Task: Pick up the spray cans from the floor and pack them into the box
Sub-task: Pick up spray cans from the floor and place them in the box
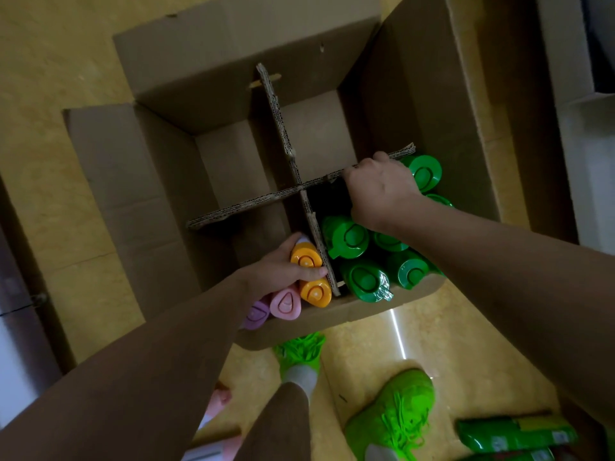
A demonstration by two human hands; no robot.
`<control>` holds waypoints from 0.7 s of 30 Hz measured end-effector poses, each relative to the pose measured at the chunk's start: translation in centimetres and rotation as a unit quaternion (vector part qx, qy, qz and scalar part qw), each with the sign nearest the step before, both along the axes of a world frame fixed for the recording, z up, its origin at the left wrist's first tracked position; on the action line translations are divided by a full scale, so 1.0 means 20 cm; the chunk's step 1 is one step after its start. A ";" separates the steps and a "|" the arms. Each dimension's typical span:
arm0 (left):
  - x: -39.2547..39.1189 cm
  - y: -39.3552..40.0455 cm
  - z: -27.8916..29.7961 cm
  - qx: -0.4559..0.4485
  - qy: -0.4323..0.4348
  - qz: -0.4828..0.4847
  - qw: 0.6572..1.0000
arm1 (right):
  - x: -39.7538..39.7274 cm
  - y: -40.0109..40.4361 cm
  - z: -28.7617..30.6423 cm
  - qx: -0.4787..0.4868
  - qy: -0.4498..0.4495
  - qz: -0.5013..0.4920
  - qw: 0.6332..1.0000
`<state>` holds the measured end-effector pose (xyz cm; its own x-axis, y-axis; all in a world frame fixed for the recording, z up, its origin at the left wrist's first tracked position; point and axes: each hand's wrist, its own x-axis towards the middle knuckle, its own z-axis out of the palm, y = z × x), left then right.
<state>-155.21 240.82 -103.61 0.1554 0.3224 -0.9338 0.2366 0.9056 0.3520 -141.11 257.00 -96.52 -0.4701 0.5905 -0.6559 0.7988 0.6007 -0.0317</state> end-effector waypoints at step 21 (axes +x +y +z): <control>0.19 0.24 0.38 0.195 0.181 0.176 0.948 | 0.40 -0.29 0.28 0.079 0.106 -0.145 0.980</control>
